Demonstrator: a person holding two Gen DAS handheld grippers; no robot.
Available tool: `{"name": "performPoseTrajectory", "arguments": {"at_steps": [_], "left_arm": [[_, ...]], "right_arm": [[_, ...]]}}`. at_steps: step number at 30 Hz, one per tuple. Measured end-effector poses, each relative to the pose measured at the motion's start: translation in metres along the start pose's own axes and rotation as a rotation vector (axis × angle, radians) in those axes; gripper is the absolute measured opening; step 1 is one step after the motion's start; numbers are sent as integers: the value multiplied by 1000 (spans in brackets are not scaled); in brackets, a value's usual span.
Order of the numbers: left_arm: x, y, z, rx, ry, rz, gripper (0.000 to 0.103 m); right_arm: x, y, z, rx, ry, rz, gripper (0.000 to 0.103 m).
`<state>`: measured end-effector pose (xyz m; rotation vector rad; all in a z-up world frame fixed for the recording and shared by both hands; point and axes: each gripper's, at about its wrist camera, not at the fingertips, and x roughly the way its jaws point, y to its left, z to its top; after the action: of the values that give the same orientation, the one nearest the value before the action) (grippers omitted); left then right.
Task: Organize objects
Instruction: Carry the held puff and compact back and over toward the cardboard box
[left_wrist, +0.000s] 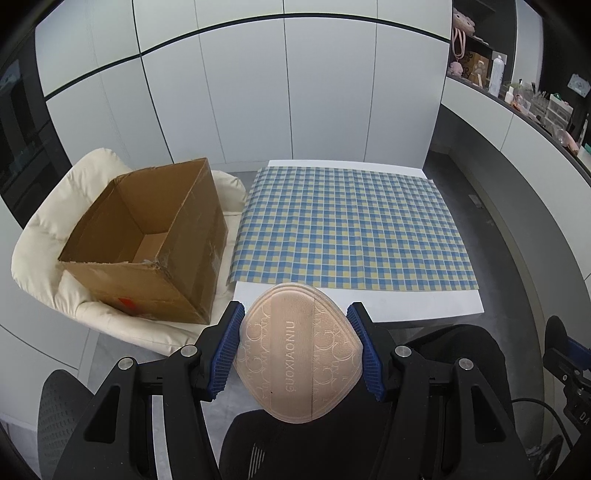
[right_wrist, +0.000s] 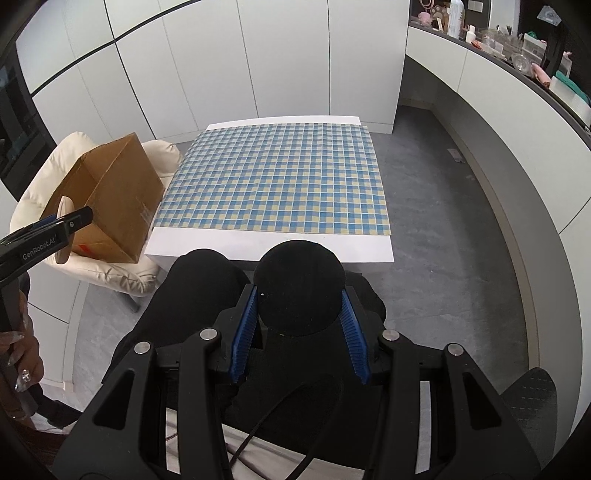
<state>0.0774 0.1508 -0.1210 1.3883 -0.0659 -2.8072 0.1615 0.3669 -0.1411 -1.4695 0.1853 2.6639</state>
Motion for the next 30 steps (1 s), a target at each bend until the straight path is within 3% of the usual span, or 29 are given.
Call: {"name": "performPoseTrajectory", "arguments": {"at_steps": [10,18,30], "left_arm": [[15,14,-4,-26,37,9,59],[16,34,-9,-79,38,42,59],[-1,99,-35,-211,57,175,59]], "right_arm": [[13,13,6,-34,25,3,47],[27,43,15,-132,40,34,47],[47,109,23,-283,48,156,47]]}}
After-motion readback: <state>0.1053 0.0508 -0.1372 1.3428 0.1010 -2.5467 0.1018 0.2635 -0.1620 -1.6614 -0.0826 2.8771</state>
